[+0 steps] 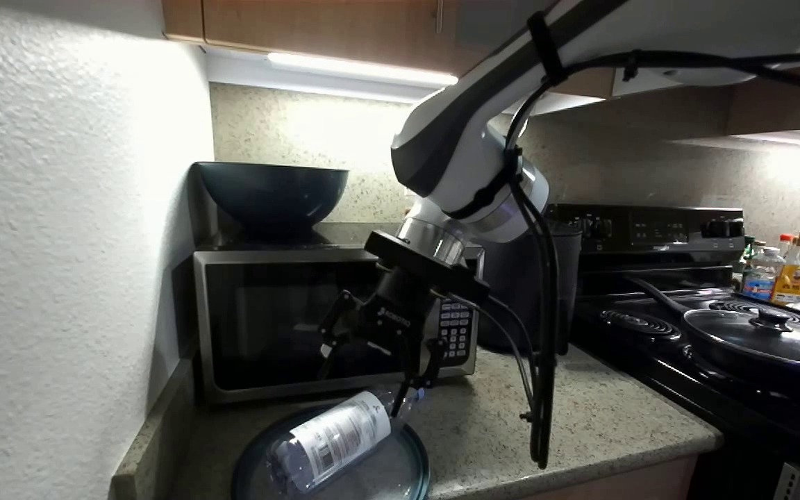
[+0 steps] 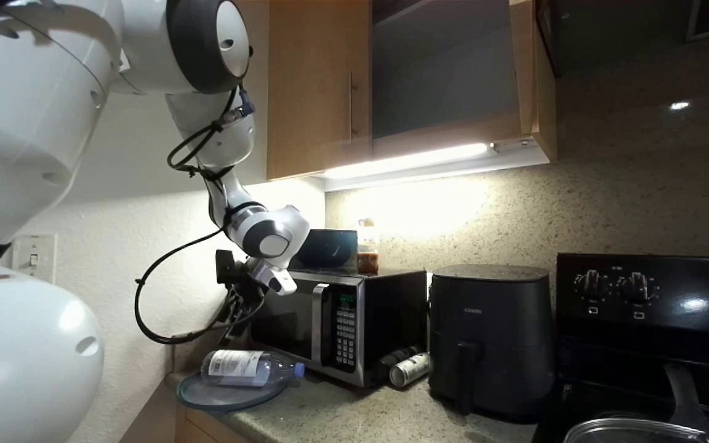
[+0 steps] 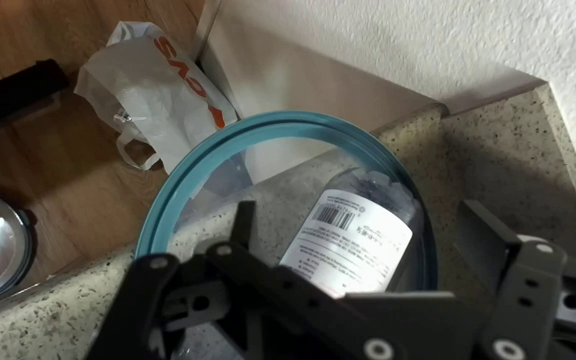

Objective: Put the bottle upright to the right

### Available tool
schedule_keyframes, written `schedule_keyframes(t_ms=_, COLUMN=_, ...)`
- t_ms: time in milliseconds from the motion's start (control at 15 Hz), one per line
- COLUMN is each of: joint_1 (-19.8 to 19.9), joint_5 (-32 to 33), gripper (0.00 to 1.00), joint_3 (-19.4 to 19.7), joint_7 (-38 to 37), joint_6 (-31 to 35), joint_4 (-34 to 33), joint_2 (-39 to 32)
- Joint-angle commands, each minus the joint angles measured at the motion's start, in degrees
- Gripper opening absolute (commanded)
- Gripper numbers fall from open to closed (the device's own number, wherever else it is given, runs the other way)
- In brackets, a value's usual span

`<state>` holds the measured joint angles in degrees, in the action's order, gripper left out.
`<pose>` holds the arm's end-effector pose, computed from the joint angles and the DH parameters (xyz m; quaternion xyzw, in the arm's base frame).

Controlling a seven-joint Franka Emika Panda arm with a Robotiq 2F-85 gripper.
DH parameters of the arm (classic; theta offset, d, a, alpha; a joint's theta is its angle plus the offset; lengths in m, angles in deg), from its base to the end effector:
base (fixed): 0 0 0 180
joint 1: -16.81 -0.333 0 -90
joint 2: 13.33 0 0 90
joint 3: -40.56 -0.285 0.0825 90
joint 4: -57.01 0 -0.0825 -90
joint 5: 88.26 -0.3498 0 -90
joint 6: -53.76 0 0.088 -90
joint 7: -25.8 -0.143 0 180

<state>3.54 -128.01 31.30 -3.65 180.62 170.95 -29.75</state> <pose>0.5105 0.2528 0.2860 -0.9184 0.2700 0.1538 0.2448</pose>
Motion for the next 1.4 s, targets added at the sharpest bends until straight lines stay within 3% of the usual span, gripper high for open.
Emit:
schedule_keyframes(t_ms=0, joint_1=0.19, joint_5=0.11, gripper=1.00, joint_3=-0.16, joint_7=-0.10, joint_6=-0.09, joint_4=-0.09, joint_2=0.02)
schedule_keyframes(t_ms=267, joint_1=-1.41, joint_5=3.48, gripper=1.00, joint_3=1.13, joint_7=-7.11, joint_6=3.87, joint_4=-0.48, joint_2=-1.50)
schedule_keyframes(t_ms=467, joint_1=-2.49, joint_5=8.78, gripper=1.00, joint_3=2.60, joint_7=-17.59, joint_6=8.41, joint_4=0.64, joint_2=-2.23)
schedule_keyframes(t_ms=933, joint_1=-2.13, joint_5=11.63, gripper=1.00, joint_3=3.14, joint_7=-30.34, joint_6=9.08, joint_4=0.95, joint_2=-4.06)
schedule_keyframes(t_ms=1333, joint_1=-3.07, joint_5=19.01, gripper=1.00, joint_3=4.92, joint_7=-42.21, joint_6=12.97, joint_4=1.77, joint_2=-3.39)
